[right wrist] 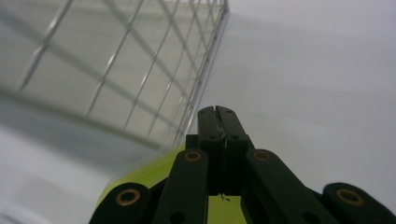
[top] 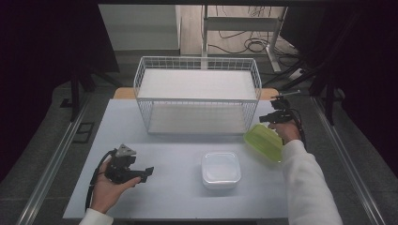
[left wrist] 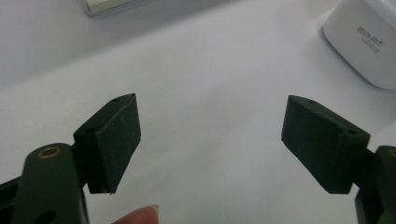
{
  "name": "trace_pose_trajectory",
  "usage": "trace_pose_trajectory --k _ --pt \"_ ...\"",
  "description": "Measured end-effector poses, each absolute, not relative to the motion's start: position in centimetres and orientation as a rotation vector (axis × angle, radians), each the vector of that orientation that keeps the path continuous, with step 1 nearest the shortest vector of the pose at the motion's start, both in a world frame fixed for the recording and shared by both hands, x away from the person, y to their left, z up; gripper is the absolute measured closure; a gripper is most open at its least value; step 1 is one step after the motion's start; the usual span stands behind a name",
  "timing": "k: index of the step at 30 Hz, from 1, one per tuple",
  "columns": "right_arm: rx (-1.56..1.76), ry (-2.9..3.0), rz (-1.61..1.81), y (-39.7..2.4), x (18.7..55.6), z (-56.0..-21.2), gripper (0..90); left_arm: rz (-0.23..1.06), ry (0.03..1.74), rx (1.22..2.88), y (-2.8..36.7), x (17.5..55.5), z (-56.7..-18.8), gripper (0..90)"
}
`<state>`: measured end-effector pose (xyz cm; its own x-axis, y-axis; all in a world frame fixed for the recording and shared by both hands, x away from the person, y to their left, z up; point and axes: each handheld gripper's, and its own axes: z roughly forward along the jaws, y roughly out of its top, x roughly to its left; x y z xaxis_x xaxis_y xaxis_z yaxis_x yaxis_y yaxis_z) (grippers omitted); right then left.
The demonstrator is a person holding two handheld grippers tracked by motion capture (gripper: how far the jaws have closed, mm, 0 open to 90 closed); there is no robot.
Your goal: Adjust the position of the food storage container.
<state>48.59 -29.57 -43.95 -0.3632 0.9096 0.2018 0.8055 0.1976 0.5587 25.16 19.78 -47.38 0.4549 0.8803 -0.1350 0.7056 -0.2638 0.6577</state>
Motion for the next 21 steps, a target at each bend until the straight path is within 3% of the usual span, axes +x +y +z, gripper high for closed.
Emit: trace_pose_trajectory --k 9,21 --pt "1.686 2.321 0.823 -28.7 51.3 -46.0 88.9 0.34 1.336 2.071 19.9 25.5 -48.0 19.5" --pt "1.672 2.364 0.774 -27.8 50.8 -46.2 89.0 0.335 1.333 2.087 19.8 25.7 -48.2 19.4"
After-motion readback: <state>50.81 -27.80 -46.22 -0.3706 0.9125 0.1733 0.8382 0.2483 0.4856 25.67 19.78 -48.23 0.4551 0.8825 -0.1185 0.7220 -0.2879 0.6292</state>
